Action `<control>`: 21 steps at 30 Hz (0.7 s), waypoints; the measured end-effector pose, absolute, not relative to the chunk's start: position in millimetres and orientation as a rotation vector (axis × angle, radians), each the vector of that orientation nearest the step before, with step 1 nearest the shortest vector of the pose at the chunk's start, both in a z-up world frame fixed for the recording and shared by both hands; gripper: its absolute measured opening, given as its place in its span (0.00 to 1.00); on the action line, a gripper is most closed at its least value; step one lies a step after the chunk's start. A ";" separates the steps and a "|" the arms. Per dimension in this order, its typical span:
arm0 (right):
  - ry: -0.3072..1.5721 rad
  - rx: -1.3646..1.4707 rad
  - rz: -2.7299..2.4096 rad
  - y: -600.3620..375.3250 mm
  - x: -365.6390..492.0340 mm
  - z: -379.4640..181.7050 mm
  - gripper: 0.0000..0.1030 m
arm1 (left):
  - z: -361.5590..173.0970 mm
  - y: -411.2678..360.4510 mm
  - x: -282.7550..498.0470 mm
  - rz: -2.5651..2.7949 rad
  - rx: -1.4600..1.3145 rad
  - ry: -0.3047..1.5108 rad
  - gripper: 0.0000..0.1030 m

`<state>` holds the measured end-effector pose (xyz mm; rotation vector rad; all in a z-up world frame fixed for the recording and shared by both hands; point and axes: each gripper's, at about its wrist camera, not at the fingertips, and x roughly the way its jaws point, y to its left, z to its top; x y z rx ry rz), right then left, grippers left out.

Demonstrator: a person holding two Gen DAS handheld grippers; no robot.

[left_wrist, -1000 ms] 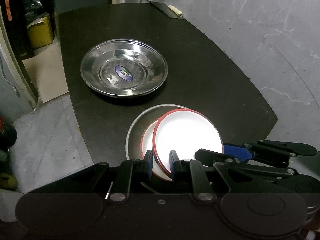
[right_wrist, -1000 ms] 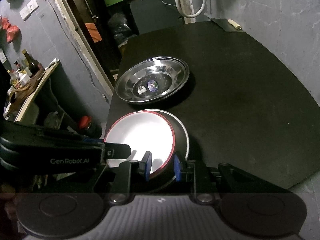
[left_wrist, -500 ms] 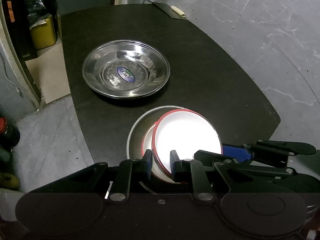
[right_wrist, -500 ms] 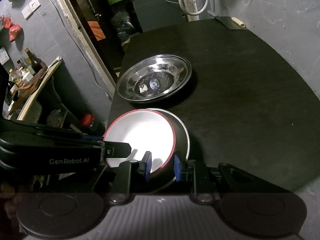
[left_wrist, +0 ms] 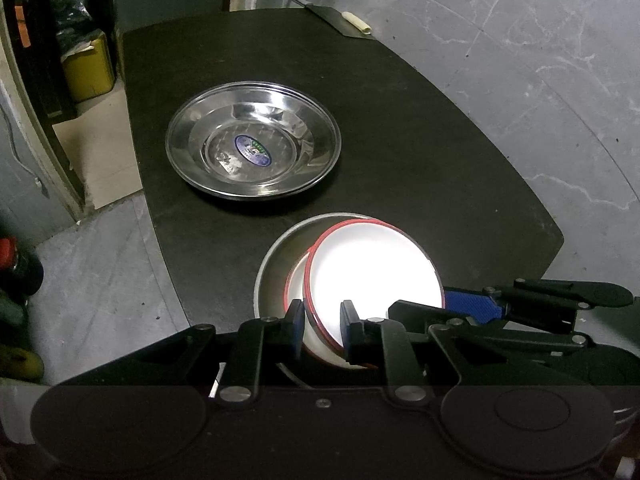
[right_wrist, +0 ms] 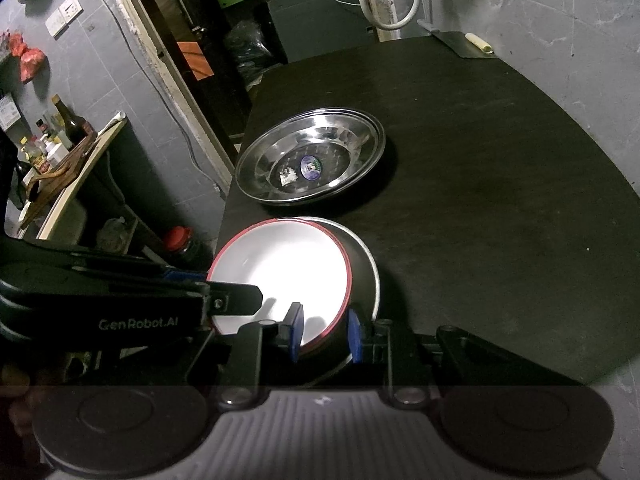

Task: Organize plates and bowls

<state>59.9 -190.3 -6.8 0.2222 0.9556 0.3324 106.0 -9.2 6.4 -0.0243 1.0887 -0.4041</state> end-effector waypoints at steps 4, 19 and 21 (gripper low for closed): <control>0.957 0.223 0.332 -190.2 59.8 -7.0 0.26 | 6.3 -9.6 106.5 -0.403 -0.025 1.089 0.19; 0.956 0.222 0.333 -190.3 60.3 -6.9 0.26 | 6.2 -11.0 107.4 -0.402 -0.012 1.085 0.20; 0.954 0.223 0.333 -190.1 60.4 -6.6 0.26 | 6.9 -11.1 107.6 -0.399 -0.006 1.081 0.22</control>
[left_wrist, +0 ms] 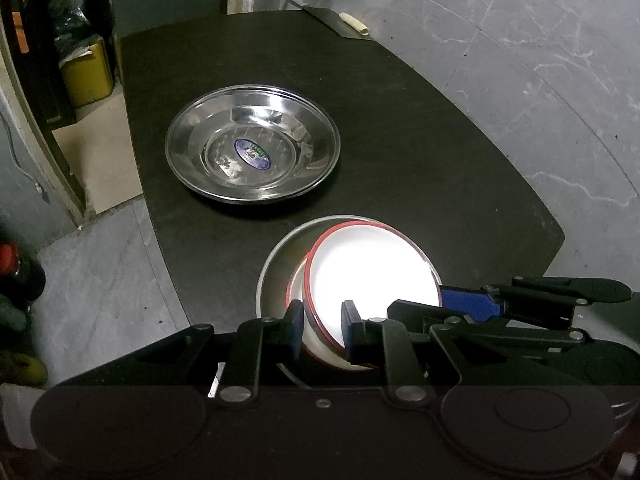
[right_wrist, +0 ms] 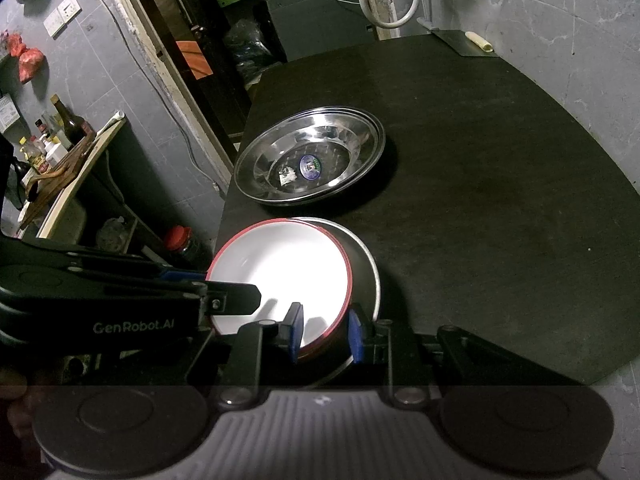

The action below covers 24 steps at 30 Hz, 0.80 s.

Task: Organize plates and bowls

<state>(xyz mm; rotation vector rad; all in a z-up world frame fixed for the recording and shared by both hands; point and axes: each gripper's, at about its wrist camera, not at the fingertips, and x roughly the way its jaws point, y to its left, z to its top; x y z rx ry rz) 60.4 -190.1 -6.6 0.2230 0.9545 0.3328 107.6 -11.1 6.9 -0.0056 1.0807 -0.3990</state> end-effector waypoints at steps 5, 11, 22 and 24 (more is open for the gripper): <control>0.950 0.220 0.337 -189.2 60.0 -6.9 0.27 | 7.3 -10.6 107.4 -0.382 0.004 1.080 0.28; 0.950 0.220 0.337 -189.6 60.1 -7.0 0.27 | 7.5 -10.2 107.3 -0.382 0.005 1.079 0.28; 0.906 0.220 0.331 -191.9 54.2 3.0 0.28 | 13.9 -5.7 104.1 -0.370 -0.002 1.045 0.41; 0.886 0.224 0.324 -194.2 50.9 6.3 0.29 | 16.9 -2.8 103.2 -0.361 -0.008 1.033 0.49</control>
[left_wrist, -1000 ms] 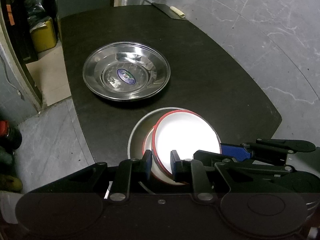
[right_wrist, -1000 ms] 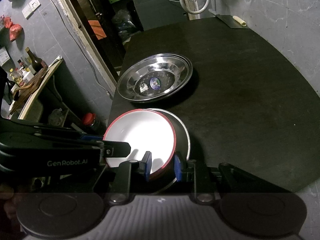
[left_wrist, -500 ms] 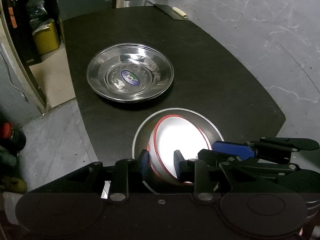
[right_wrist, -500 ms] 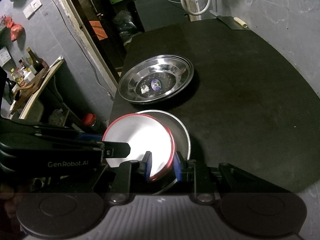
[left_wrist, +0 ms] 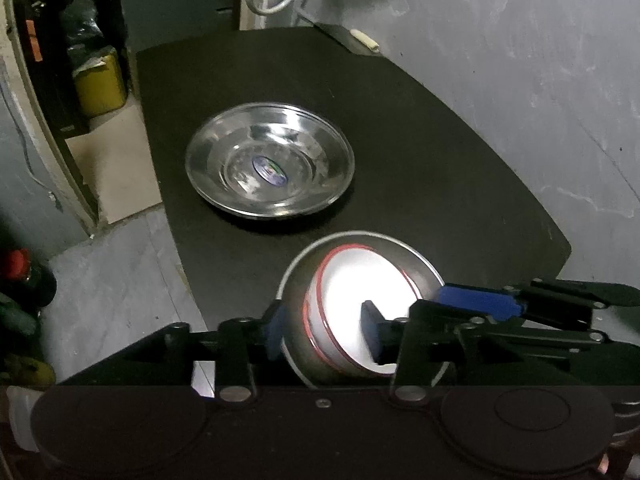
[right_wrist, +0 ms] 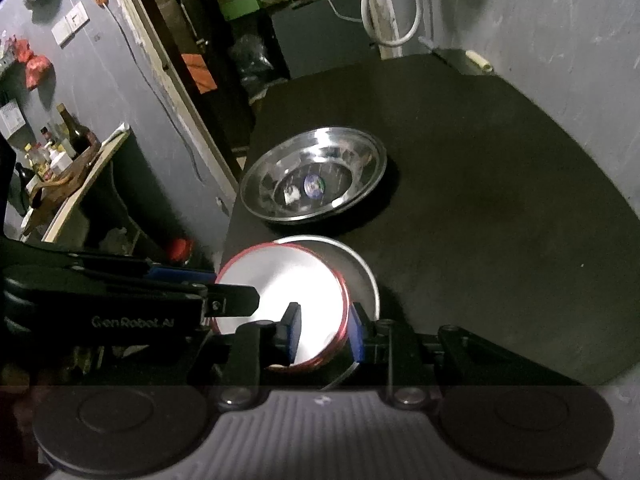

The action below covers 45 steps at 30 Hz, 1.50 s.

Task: Organize plates and bowls

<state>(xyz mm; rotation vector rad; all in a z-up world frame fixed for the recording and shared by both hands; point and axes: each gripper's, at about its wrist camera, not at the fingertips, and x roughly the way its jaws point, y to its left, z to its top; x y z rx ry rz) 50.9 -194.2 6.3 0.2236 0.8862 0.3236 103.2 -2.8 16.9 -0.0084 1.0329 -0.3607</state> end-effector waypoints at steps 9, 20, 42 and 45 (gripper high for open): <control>0.845 0.253 0.229 -213.0 44.7 12.7 0.75 | 27.4 12.1 102.3 -0.292 -0.043 0.981 0.88; 0.841 0.237 0.110 -226.1 42.7 7.6 1.00 | 20.6 31.9 103.4 -0.205 -0.099 0.971 0.99; 0.995 0.173 0.050 -234.0 62.5 -14.8 1.00 | -1.3 39.0 103.5 -0.114 -0.041 1.061 0.99; 1.006 0.165 0.063 -233.5 63.6 -16.9 1.00 | -4.4 36.2 103.8 -0.110 -0.025 1.075 0.99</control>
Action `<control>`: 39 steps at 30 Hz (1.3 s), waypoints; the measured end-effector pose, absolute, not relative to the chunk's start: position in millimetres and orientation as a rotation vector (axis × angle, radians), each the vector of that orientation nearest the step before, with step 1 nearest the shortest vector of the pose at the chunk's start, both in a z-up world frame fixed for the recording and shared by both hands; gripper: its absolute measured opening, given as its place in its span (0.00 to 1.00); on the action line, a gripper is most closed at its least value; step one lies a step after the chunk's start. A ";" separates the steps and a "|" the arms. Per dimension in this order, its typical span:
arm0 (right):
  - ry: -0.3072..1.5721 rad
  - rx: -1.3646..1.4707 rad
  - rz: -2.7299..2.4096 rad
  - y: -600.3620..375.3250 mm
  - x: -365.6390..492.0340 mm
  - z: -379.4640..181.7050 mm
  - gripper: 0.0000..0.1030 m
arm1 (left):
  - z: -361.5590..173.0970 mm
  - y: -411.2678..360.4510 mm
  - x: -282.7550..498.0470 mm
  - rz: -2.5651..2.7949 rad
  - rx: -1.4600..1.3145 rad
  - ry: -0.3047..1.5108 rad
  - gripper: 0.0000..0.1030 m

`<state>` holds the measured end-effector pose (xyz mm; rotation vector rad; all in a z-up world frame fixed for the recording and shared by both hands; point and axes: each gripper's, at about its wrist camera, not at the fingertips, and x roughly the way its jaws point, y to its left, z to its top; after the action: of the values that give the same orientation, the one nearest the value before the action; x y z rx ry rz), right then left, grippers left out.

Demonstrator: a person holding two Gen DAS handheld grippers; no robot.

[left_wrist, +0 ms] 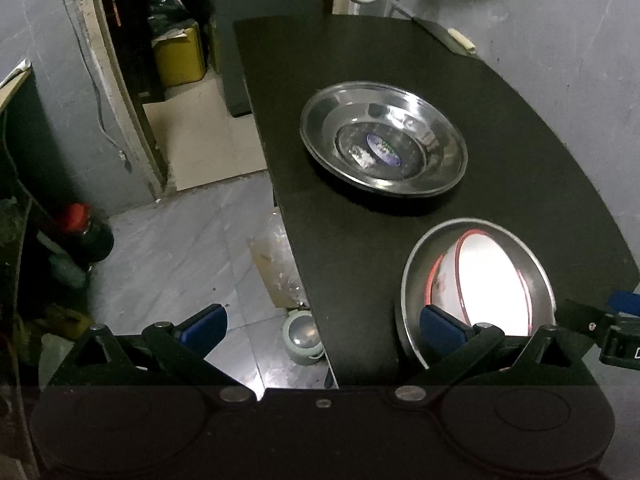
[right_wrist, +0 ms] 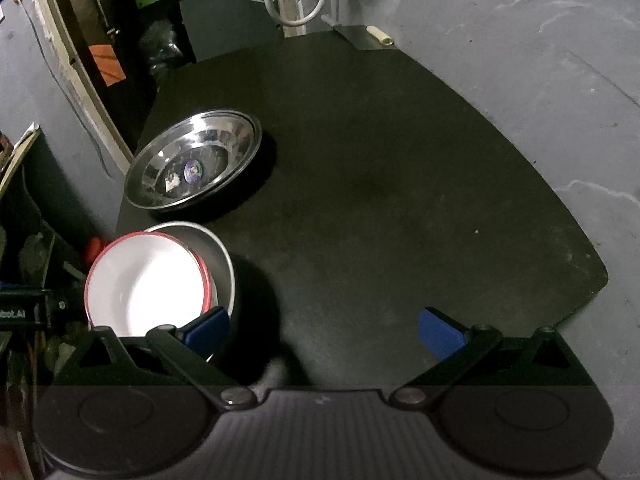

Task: Organize plates and bowls
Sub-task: 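Open both tools and move them to the steel saucepan rim, then grasp the steel saucepan rim with the left tool while the right tool grips it too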

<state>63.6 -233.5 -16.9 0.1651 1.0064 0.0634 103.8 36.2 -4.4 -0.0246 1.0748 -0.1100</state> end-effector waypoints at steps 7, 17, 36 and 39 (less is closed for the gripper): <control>1.010 0.156 0.097 -231.1 63.7 -18.2 1.00 | -10.4 30.0 104.4 -0.107 0.005 1.095 0.99; 1.023 0.087 0.117 -219.5 69.4 -21.6 1.00 | -16.2 22.1 106.3 -0.093 0.059 1.100 0.99; 1.008 0.045 0.159 -208.2 73.1 -20.3 0.75 | -15.8 22.1 107.2 -0.167 0.062 1.085 0.85; 1.011 0.069 0.181 -208.7 73.2 -19.4 0.65 | -15.5 23.4 106.6 -0.179 0.048 1.084 0.81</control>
<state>73.2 -208.7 -19.4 0.0695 1.0106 0.1813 106.6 23.4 -15.5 0.0483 1.0837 -0.1794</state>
